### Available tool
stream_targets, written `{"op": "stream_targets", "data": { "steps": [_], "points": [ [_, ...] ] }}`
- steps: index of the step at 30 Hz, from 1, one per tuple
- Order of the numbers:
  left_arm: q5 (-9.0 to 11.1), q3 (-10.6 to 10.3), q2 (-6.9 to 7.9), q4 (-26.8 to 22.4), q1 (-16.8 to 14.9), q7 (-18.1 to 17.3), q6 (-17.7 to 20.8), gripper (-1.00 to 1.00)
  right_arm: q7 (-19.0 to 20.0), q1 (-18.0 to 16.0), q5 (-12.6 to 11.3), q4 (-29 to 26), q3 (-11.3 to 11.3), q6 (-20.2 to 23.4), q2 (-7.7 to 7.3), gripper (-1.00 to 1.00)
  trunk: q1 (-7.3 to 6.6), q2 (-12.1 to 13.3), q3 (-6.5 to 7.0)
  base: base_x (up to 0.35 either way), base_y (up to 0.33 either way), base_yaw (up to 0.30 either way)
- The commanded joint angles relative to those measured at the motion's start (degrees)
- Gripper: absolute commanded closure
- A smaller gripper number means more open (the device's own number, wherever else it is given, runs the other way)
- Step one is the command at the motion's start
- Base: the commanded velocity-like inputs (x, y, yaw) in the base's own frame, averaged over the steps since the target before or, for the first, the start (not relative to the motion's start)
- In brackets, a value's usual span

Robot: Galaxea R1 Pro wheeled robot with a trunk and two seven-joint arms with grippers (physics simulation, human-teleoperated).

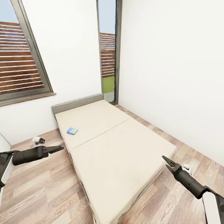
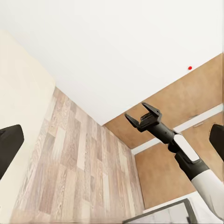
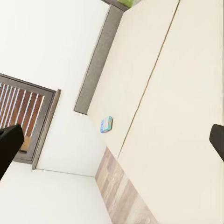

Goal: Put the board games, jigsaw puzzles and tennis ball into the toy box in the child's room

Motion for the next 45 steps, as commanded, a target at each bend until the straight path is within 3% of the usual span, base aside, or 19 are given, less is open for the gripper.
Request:
{"op": "stream_targets", "data": {
  "steps": [1, 45],
  "points": [
    [0.04, -0.01, 0.03, 0.0, -0.02, -0.19, 0.61, -1.0, 0.16, -0.08, -0.01, -0.02, -0.1, 0.35, 0.01, -1.0, 0.03, -0.12, -0.17, 0.0, 0.247, -0.249],
    [0.04, -0.01, 0.03, -0.03, -0.02, -0.19, 0.6, -1.0, 0.6, -0.08, -0.01, -0.02, -0.18, 0.35, 0.05, -1.0, 0.03, -0.12, -0.69, 0.0, 0.118, -0.272]
  ]
}}
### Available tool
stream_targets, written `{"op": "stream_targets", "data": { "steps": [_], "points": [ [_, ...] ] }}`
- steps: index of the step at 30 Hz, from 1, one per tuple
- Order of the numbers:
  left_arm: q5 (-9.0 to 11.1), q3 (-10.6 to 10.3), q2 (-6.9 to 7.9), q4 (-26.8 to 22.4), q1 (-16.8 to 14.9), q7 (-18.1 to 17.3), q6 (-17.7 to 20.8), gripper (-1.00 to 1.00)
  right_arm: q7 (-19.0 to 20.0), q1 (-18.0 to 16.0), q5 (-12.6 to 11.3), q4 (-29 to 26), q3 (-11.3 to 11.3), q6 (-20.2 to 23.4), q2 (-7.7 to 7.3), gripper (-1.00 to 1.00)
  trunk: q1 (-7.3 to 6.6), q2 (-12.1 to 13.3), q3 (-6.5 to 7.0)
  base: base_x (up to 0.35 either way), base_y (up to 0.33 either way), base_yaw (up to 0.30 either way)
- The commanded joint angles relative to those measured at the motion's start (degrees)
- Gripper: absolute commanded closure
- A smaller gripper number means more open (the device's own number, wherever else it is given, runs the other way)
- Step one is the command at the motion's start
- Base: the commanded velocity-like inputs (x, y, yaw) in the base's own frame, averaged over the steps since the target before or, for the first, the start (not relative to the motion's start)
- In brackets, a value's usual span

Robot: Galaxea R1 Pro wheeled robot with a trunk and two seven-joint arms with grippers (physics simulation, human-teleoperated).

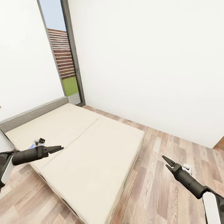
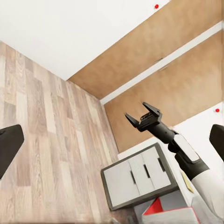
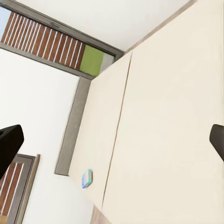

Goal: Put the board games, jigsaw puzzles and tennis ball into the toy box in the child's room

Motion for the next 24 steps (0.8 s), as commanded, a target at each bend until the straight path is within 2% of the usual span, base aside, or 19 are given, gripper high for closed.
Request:
{"op": "stream_targets", "data": {
  "steps": [1, 24],
  "points": [
    [0.03, 0.0, 0.03, -0.02, -0.02, -0.19, 0.61, -1.0, 0.16, -0.08, -0.01, -0.01, -0.09, 0.35, 0.02, -1.0, 0.03, -0.12, -0.12, 0.0, 0.093, -0.28],
    [0.03, 0.0, 0.03, -0.01, -0.02, -0.28, 0.56, -1.0, 0.16, -0.08, -0.01, -0.01, -0.09, 0.35, -0.03, -1.0, 0.03, -0.12, -0.12, 0.0, 0.093, -0.28]
  ]
}}
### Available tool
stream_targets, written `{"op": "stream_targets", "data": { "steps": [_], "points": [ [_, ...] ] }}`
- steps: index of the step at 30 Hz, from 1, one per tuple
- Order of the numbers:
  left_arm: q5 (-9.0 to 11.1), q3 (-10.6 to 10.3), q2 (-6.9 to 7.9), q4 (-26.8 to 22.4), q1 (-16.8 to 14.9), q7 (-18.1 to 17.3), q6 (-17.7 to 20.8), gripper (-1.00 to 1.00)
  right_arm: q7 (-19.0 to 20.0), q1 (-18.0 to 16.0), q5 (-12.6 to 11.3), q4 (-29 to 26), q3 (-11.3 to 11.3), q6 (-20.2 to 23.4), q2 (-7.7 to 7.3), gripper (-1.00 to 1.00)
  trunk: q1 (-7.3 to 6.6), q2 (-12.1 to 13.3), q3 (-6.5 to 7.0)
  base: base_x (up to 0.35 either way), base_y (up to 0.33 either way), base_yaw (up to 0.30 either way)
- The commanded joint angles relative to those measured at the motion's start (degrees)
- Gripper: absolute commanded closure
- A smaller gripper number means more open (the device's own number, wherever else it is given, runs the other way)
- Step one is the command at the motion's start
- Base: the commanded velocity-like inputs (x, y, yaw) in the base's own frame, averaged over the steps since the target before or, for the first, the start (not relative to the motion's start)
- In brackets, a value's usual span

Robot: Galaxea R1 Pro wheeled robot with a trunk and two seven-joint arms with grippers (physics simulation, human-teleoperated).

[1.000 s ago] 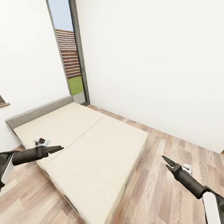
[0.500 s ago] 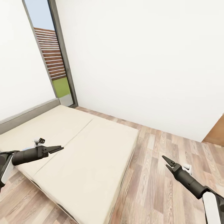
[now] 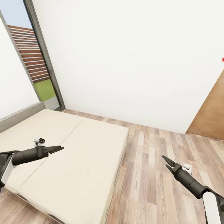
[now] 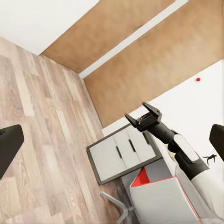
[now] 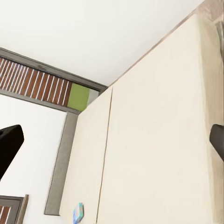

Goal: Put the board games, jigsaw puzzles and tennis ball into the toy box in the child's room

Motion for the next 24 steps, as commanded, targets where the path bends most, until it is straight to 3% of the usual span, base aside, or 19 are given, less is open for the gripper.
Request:
{"op": "stream_targets", "data": {
  "steps": [1, 16, 24],
  "points": [
    [0.01, 0.0, 0.03, -0.01, -0.02, -0.2, 0.61, -1.0, 0.16, -0.08, -0.02, 0.0, -0.09, 0.34, 0.0, -1.0, 0.03, -0.12, -0.12, 0.0, 0.015, -0.28],
    [0.01, 0.0, 0.03, -0.03, -0.02, -0.2, 0.61, -1.0, 0.02, -0.08, -0.02, 0.0, 0.03, 0.34, -0.07, -1.0, 0.03, -0.12, -0.12, -0.001, 0.07, -0.28],
    [0.01, 0.02, 0.03, -0.02, -0.02, -0.2, 0.66, -1.0, 0.04, -0.08, -0.02, 0.0, -0.08, 0.34, -0.31, -1.0, 0.03, -0.12, -0.12, -0.046, 0.227, -0.28]
  ]
}}
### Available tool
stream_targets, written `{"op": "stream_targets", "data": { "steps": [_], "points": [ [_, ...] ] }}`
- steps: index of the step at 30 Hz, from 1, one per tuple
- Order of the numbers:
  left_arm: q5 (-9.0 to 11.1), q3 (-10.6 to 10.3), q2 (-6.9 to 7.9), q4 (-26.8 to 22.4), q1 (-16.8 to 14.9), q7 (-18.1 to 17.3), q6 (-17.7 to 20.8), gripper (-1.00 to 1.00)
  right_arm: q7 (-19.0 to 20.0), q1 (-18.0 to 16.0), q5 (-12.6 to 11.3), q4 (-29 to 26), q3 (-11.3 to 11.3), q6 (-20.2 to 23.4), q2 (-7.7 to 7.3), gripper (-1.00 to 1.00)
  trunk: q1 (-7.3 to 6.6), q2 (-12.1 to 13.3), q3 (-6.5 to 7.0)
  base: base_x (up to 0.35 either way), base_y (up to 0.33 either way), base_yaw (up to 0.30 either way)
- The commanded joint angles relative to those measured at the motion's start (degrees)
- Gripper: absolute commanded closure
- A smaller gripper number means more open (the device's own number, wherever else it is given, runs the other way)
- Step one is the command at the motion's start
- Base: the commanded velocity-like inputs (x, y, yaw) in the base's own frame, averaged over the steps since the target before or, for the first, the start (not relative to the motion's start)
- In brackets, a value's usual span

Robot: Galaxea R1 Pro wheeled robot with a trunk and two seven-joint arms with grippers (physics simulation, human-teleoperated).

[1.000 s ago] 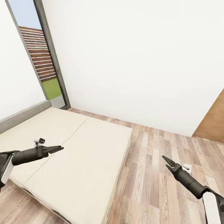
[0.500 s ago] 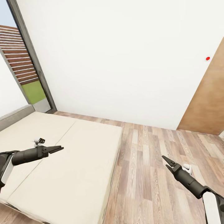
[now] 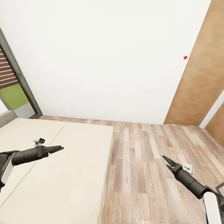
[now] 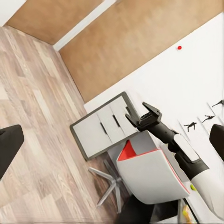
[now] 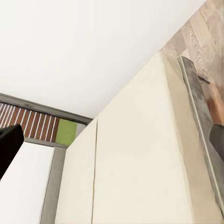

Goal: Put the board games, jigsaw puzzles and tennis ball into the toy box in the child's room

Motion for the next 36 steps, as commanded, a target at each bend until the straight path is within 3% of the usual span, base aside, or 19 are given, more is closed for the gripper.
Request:
{"op": "stream_targets", "data": {
  "steps": [1, 18, 36],
  "points": [
    [0.04, -0.01, 0.03, 0.0, -0.02, -0.19, 0.61, -1.0, 0.17, -0.08, 0.0, -0.02, -0.1, 0.35, 0.0, -1.0, 0.03, -0.12, -0.12, -0.012, 0.271, -0.28],
    [0.04, 0.06, 0.08, -0.05, -0.02, -0.28, 0.61, -1.0, -0.16, -0.08, 0.0, -0.02, 0.17, 0.35, 0.37, -1.0, 0.03, -0.12, -0.15, -0.036, 0.125, -0.266],
    [0.13, 0.11, 0.12, -0.03, -0.02, -0.28, 0.61, -1.0, -0.23, -0.08, 0.06, -0.02, 0.24, 0.33, 0.44, -1.0, 0.03, -0.12, -0.39, -0.043, 0.032, 0.012]
  ]
}}
